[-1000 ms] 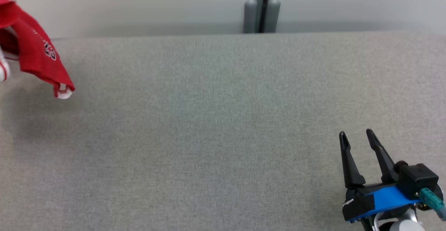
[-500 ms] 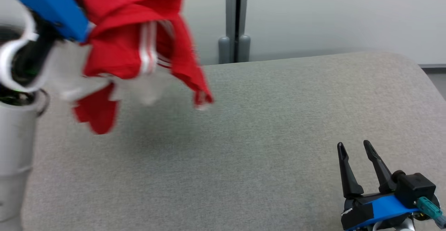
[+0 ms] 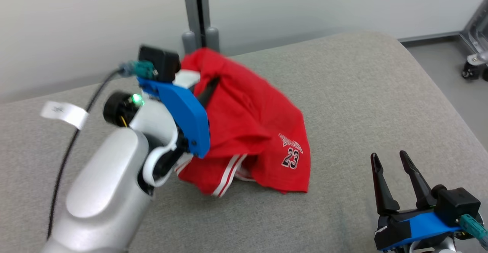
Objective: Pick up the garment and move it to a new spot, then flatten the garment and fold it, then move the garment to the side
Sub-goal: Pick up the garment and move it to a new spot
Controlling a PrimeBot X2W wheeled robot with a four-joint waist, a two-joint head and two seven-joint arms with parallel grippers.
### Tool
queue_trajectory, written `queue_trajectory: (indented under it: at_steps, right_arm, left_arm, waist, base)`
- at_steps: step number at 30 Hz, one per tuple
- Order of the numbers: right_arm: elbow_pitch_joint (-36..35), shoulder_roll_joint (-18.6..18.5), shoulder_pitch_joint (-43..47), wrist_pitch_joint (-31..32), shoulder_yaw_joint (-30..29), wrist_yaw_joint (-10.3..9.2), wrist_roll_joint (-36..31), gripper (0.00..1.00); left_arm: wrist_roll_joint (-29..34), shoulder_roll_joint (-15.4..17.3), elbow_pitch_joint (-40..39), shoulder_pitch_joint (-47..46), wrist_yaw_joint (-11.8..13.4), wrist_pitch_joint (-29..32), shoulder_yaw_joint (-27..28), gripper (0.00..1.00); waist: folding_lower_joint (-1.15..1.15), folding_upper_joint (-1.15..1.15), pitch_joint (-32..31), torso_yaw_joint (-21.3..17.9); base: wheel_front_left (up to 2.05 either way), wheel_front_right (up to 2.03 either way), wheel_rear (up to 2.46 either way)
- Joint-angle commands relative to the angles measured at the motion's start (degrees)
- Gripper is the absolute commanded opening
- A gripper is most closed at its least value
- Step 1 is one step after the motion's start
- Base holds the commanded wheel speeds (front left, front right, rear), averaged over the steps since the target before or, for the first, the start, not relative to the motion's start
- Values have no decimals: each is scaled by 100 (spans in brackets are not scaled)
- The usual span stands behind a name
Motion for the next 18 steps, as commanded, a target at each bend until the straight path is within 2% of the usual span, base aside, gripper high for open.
queue_trajectory:
  at_steps: [1, 6, 7, 8, 9, 15, 18]
  right_arm:
    - [-13, -12, -41, -46, -8, 3, 37, 100]
    - [16, -12, -62, -98, -41, 3, 67, 100]
    - [22, -15, -60, -111, -67, 3, 77, 100]
    - [35, -13, -62, -124, -85, 3, 82, 100]
    - [47, -12, -60, -118, -93, 3, 101, 100]
    - [114, -14, -24, -149, -166, 3, 135, 100]
    - [146, -14, -21, -132, -156, 3, 125, 100]
  left_arm:
    - [83, -44, 247, 150, -29, -106, -97, 0]
    - [226, -173, 920, 403, 2, -453, -253, 0]
    - [273, -207, 1043, 427, -3, -566, -282, 29]
    - [295, -245, 1150, 459, 14, -679, -285, 88]
    - [332, -276, 1237, 504, 16, -790, -305, 100]
    - [40, -642, 1205, 872, -28, -1790, -8, 100]
    - [-30, -695, 1003, 1147, -12, -2503, 219, 100]
  waist:
    - [0, 0, 142, -163]
    - [0, 0, 219, -205]
    - [0, 0, 238, -189]
    - [0, 0, 245, -166]
    - [0, 0, 236, -129]
    - [0, 0, 142, 252]
    - [0, 0, 28, 471]
  base:
    - [0, 0, 0]
    - [0, 0, 0]
    - [0, 0, 0]
    - [0, 0, 0]
    - [0, 0, 0]
    - [0, 0, 0]
    - [0, 0, 0]
